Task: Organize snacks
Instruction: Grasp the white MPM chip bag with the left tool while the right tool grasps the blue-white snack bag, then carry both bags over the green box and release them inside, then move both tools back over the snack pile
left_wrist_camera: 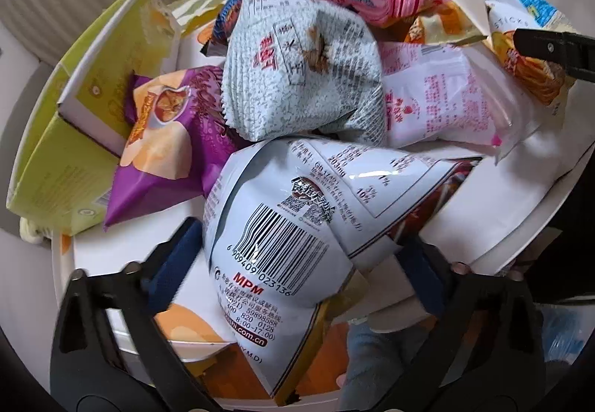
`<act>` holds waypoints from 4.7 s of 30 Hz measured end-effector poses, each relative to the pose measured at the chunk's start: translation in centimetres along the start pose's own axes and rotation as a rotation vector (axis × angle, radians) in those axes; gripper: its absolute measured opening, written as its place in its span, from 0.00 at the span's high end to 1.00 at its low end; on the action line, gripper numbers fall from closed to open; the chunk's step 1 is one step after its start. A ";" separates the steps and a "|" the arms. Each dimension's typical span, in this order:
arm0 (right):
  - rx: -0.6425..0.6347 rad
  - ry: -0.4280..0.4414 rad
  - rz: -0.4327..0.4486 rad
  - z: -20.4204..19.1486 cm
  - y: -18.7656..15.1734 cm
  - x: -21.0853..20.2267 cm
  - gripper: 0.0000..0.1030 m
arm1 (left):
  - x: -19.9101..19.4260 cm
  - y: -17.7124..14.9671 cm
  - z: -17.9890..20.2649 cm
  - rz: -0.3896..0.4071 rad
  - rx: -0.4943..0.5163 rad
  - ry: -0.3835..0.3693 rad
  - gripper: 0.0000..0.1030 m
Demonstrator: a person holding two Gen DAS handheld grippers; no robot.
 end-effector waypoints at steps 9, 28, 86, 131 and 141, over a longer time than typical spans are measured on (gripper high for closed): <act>-0.008 -0.034 -0.006 0.3 0.2 1.0 0.02 | -0.4 -0.1 -0.6 0.009 0.019 -0.027 0.28; -0.019 -0.029 -0.005 0.0 0.4 0.6 0.42 | -3.3 -0.1 -1.3 0.030 0.000 -0.087 0.34; -0.175 0.273 0.066 -36.7 20.6 -1.3 0.42 | 1.6 18.5 -39.2 0.149 -0.178 -0.019 0.23; -0.291 0.347 0.057 -40.7 19.4 -1.8 0.00 | -3.0 10.8 -42.5 0.154 -0.346 0.009 0.00; -0.273 0.340 0.127 -37.5 18.8 -6.5 0.00 | -8.0 10.5 -40.2 0.227 -0.350 0.014 0.00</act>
Point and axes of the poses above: each gripper's, at about its wrist camera, not at the fingertips, and x roughly the way its jaws point, z to its right, y to its top, the point moved 9 cm from there along x, roughly the way its jaws point, and after that the axes turned 4 degrees about -z, right-handed, at the moved point
